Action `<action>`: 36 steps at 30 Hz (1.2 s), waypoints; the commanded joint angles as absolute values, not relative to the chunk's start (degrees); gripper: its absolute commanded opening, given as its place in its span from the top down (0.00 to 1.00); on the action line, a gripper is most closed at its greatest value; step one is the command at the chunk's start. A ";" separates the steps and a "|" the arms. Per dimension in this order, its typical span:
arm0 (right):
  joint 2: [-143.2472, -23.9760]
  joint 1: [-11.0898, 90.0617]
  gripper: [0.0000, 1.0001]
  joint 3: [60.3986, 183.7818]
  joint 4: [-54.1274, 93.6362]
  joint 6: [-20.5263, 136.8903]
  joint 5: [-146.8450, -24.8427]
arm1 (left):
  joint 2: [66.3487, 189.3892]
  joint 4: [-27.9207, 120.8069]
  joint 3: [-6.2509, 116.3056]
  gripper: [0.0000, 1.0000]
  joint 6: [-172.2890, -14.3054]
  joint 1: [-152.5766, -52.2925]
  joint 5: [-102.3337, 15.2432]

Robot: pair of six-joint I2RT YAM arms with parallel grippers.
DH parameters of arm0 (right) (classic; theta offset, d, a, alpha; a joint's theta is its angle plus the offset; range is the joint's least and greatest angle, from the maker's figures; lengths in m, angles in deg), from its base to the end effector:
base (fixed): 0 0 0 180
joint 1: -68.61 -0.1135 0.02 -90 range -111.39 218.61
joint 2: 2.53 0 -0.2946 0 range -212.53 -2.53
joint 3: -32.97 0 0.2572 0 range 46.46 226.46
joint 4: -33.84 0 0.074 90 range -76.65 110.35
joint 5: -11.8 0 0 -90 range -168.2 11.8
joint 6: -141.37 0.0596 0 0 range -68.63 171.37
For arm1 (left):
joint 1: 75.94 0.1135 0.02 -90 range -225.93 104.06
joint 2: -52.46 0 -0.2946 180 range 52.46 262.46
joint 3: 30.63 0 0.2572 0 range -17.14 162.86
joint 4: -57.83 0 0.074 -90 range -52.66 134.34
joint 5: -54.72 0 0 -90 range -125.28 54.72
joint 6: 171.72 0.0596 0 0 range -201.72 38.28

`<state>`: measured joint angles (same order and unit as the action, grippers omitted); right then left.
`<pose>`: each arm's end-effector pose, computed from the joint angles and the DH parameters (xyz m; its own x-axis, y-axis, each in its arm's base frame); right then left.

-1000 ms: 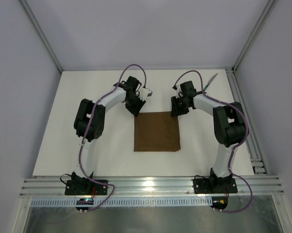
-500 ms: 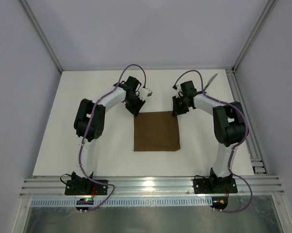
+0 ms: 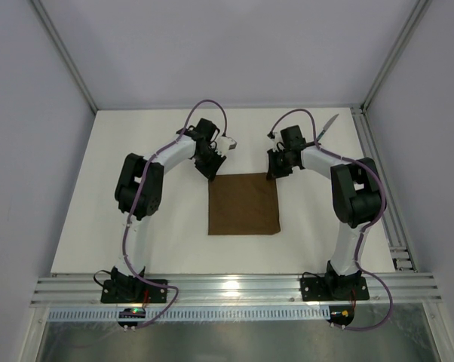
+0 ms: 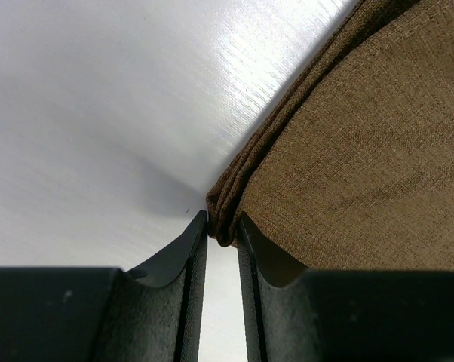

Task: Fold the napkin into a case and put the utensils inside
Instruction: Pick up the top corner of the square-folded napkin from the center of the board, then fold the top corner of the square-folded napkin at the center of the board.

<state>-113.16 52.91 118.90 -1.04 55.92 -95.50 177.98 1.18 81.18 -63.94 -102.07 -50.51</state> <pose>0.4031 0.1317 0.1689 -0.8595 -0.1629 -0.4844 -0.3362 0.8941 0.2958 0.4287 -0.2278 0.1685 -0.6512 0.6476 -0.3956 0.7383 0.6612 -0.1330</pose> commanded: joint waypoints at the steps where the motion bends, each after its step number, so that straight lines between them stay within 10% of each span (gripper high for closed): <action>1: -112.66 52.70 0.95 120.37 0.13 56.20 -95.52 | 177.88 1.80 80.86 0.77 -64.93 -101.86 -51.63; 18: -99.04 49.90 0.96 109.92 8.30 61.38 -97.98 | 177.36 3.03 81.21 0.77 -67.21 -101.34 -51.45; 36: -93.06 25.21 0.96 97.17 18.68 76.67 -94.21 | 176.22 3.99 79.89 0.78 -69.15 -100.19 -52.33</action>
